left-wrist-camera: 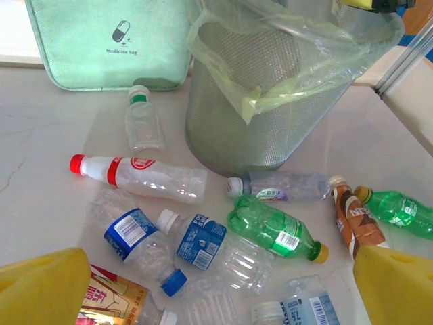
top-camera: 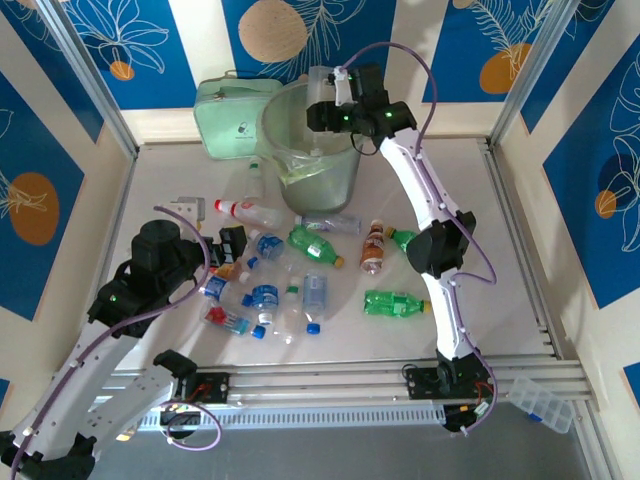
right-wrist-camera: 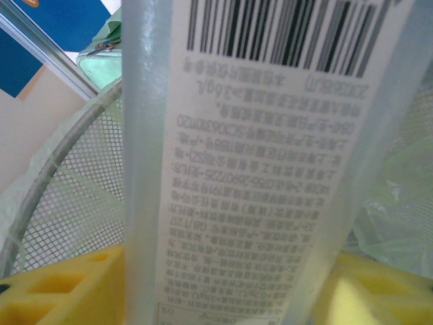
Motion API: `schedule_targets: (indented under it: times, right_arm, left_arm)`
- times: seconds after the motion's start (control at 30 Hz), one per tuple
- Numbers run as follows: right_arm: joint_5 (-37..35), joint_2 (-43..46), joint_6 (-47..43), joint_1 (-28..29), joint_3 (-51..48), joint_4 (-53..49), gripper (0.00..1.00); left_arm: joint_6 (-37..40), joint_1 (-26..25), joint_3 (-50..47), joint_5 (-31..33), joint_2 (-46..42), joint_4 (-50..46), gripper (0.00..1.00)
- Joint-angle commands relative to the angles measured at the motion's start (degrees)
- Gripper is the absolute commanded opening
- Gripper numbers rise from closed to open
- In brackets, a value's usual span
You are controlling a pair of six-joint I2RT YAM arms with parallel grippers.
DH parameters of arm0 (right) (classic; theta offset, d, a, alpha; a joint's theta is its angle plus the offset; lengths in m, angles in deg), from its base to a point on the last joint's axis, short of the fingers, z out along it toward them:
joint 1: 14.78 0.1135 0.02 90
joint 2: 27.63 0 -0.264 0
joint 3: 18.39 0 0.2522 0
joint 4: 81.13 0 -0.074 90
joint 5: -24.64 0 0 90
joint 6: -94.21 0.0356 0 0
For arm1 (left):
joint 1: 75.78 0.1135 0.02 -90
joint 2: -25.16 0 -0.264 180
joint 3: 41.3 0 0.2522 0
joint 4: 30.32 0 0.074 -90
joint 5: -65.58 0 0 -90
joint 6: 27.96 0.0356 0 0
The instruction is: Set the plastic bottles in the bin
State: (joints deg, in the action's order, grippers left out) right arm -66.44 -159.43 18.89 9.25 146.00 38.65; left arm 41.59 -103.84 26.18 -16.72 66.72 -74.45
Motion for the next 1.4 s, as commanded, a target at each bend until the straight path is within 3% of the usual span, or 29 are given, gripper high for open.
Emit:
schedule_targets:
  times: [0.0, 0.3, 0.53, 0.63, 0.93, 1.13, 1.23, 1.37]
  right_arm:
    - [-0.54, -0.2, -1.29, 0.68, -0.5, -1.59, 0.73]
    - [0.76, 1.99, -0.47, 0.18, -0.38, -2.07, 0.77]
    - [1.9, 7.44, 0.09, 0.51, 1.86, -3.18, 0.63]
    - [-0.72, 11.93, -0.42, 1.81, -0.88, -3.73, 0.61]
    - [-7.76, 35.64, -2.64, 10.38, -29.82, 0.8, 0.61]
    - [-11.29, 52.79, 1.88, 14.72, -52.47, 0.83, 0.6]
    - [-16.95, 59.63, 6.74, 17.5, -61.99, -1.7, 0.61]
    - [-20.37, 67.08, 21.18, 18.11, -72.85, -5.54, 0.62]
  left_arm:
    - [1.45, -0.6, -0.1, 1.34, -1.04, 1.29, 0.99]
    - [1.68, -0.6, -0.1, 2.05, -0.87, 1.25, 0.99]
    - [1.77, -0.6, -0.34, 1.37, -0.79, 1.63, 0.99]
    - [1.68, -0.6, -0.53, 0.83, -0.87, 1.89, 0.99]
    - [1.61, -0.6, -1.07, -0.32, -1.04, 2.33, 0.99]
    - [1.46, -0.6, -1.42, -0.46, -0.89, 2.35, 0.99]
    - [0.85, -0.68, -1.24, -2.06, -0.9, 2.53, 0.99]
    - [-1.88, -0.85, -1.82, -6.57, -2.09, 3.97, 0.99]
